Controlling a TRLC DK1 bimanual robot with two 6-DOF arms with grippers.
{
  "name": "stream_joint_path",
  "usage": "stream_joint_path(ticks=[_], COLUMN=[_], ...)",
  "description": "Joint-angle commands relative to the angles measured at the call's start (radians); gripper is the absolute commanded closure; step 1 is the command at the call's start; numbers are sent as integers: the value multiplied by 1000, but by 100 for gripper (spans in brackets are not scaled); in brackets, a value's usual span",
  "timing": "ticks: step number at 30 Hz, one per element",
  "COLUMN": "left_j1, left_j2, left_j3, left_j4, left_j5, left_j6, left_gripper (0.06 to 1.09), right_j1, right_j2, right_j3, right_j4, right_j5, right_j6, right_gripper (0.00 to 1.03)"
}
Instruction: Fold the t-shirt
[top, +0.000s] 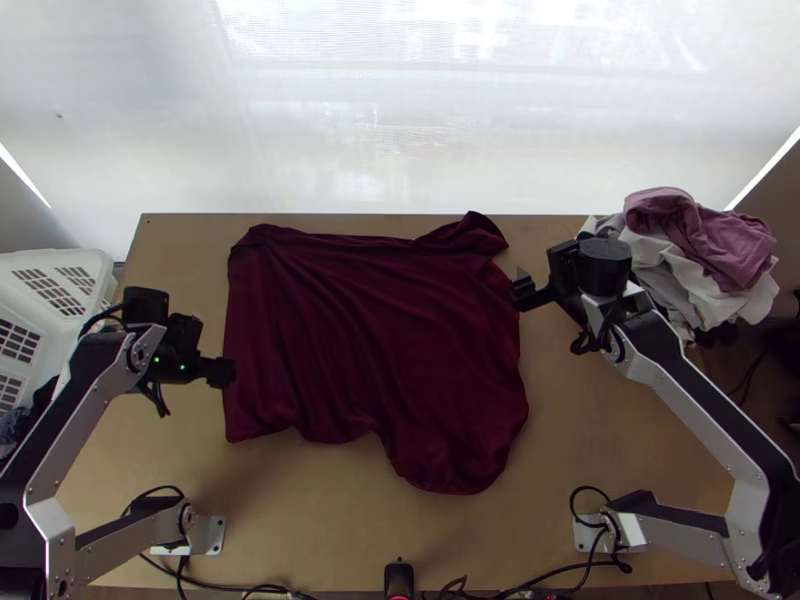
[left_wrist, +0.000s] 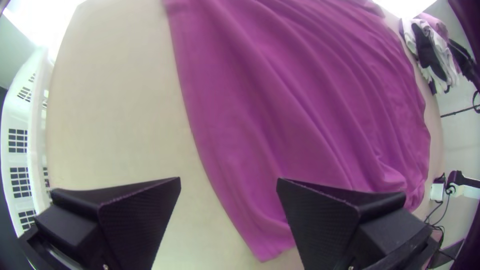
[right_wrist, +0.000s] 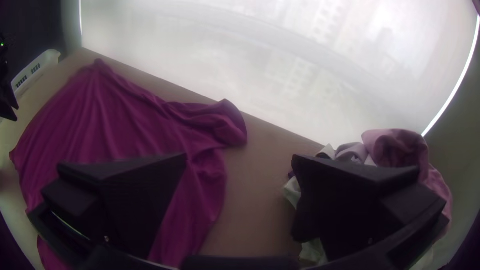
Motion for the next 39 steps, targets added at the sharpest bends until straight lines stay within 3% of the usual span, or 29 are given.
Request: stream_joint_path(ticks=[1,11,18,26,31,37,39], left_j1=[-27,-110,-131,-136,-144,-145,-142], left_j2=[-45,-65,-74,-39,-21,-51,-68], left_j3=[-140,-231,-238,-247,-247,-247,-240], left_j4=[-40,-78,-89,-61,-55,-6,14], left_j5=[1,1,1,1,4,18,19], left_j6=[-4,-3,-8,-8,-9,-9,-9], left_gripper=[15,16,31,35,55,103,105], right_j1=[9,9,3,2,9,68,112], right_j2=[-95,-150,-184,-203,-215,-224,-229], right_j3=[-16,-28,-57,-66,-62,-60,-66], right_j4=[-86,-141,-156,-165,-185,-302,-385], right_j5=[-1,-1,-1,-1,-2,-27,-68], right_j6=[13,38,38,39,38,61,62], right_gripper=[5,5,5,5,5,4,4])
